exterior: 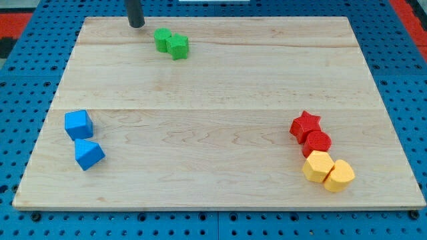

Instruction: Move the green star to the center of the board

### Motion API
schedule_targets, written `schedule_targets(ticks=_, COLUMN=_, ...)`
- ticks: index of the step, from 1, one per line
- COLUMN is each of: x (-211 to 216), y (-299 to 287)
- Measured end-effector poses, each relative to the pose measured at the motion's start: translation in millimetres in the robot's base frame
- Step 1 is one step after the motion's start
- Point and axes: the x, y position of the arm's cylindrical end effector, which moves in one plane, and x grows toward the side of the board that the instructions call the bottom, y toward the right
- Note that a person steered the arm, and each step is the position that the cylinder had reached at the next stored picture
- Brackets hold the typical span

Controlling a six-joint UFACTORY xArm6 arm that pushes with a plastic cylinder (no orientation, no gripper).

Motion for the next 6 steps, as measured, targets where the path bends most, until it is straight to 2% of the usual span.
schedule_targets(ticks=1, x=6, y=34)
schedule_targets(ticks=2, x=36, y=75)
schedule_targets(ticks=4, x=76, y=108)
schedule_targets(ticks=5, x=85, y=108)
schedule_targets(ticks=6, x=95, y=70)
